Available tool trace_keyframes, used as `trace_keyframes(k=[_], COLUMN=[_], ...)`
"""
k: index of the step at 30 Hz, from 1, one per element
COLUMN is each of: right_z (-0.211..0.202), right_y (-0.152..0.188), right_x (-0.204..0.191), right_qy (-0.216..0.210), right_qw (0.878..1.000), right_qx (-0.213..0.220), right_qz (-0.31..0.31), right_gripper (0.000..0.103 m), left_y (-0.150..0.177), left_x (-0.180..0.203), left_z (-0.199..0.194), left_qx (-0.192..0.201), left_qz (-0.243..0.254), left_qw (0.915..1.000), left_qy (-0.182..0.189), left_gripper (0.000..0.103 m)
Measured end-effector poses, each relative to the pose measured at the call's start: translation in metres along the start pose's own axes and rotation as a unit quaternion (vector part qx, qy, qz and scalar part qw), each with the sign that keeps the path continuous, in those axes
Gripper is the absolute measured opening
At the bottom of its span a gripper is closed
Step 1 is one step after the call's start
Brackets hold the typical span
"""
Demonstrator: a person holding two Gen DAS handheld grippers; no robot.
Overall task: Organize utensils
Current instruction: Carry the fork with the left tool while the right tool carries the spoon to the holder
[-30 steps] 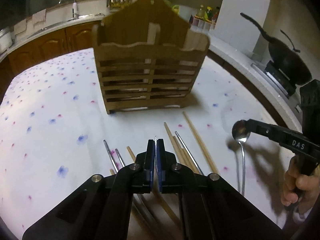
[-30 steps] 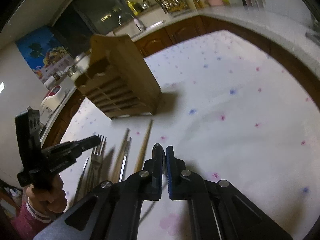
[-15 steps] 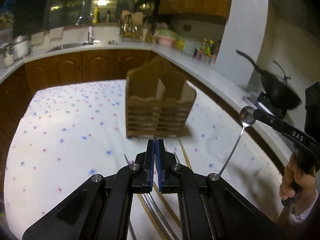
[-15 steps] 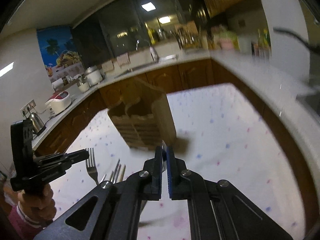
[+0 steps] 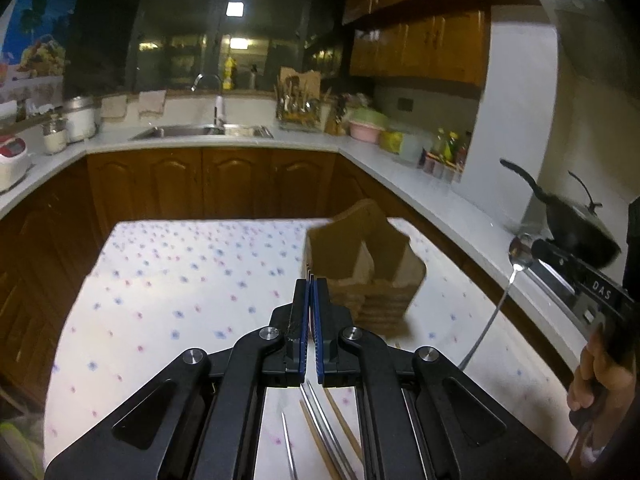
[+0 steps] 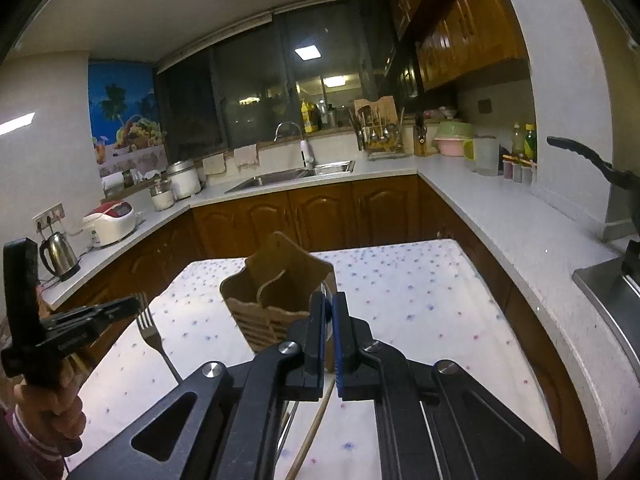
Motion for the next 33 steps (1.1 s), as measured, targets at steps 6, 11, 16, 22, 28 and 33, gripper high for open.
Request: trace_keyframes(k=[6,11,16,22,28,33], right_z=[0.009,0.021,0.043,0.083,0.118,0.134], right_y=[-0.034,-0.075,-0.101,-0.087,-0.045,-0.019], right_x=[0.005,0.003,-0.003,-0.01,-0.007,0.0], right_qy=[0.016,0.039,0.06,0.068,0.05,0.036], right_qw=[0.999,0.996,0.991,0.988,0.992,0.995], right_qx=[0.033,0.074,0.095,0.085,0.046,0.009], right_qz=[-0.01,-0.035,-0.069,-0.107,-0.107,-0.098], right_gripper=[0.003,0.003,0.003,0.003,0.003,0.003], left_y=[-0.047,-0.091,-0.114,-0.094,-0.058,-0.039], left_x=[-0.006,-0.004,-0.001,0.005,0.01,0.014], left_z=[0.007,0.024,0.056,0.101,0.129,0.138], left_qx=[0.041,0.08,0.097,0.075,0.035,0.015], left_qz=[-0.007,0.003,0.014,0.023,0.017,0.022], left_qw=[0.9987,0.9946,0.99,0.9899,0.9942,0.9959], left_qy=[-0.03,-0.067,-0.102,-0.118,-0.1,-0.086], left_gripper=[0.002,0.002,0.002,0.002,0.002,0.002])
Point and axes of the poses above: each gripper's, at about its wrist camera, not at the fingertips, and z roughly the way its jaws point, x to its right, y to its underside, the point moved 8 cm from there along z, roughly the way its jaws point, and after that the axes turned 7 degrees about -y, right-handed, at the moved point
